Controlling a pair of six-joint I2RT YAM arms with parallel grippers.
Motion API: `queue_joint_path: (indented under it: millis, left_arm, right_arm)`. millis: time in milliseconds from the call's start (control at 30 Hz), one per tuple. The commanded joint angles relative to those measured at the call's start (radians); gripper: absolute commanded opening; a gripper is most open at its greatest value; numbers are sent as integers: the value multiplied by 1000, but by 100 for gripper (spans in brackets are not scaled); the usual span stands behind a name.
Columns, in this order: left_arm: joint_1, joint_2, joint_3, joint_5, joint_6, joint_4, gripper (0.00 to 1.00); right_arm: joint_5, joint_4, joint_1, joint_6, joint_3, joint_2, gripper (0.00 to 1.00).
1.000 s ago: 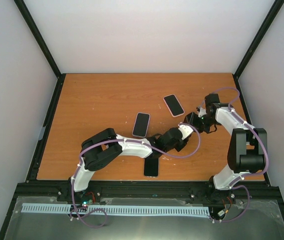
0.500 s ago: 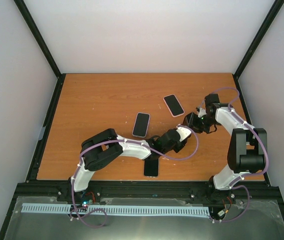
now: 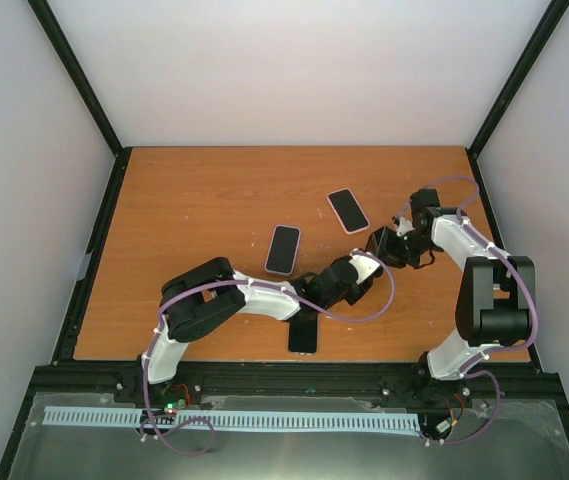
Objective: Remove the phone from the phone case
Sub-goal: Remove the phone case from the phone.
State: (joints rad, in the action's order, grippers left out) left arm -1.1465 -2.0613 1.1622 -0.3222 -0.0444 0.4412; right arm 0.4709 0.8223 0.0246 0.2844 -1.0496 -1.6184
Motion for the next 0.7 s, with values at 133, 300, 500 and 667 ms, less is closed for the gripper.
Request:
queue_joint_path:
  millis: [133, 300, 500, 667]
  left_arm:
    - [3, -14, 113, -79, -16, 1, 51]
    - [4, -74, 169, -83, 42, -21, 47]
    - [4, -61, 93, -108, 102, 31, 47]
    - [2, -24, 2, -130, 138, 93, 55]
  right_arm:
    - [56, 9, 0, -10, 7, 23, 3]
    - [54, 13, 0, -7, 2, 25, 3]
    - [64, 17, -8, -10, 5, 31, 3]
    - [87, 16, -25, -8, 5, 20, 3]
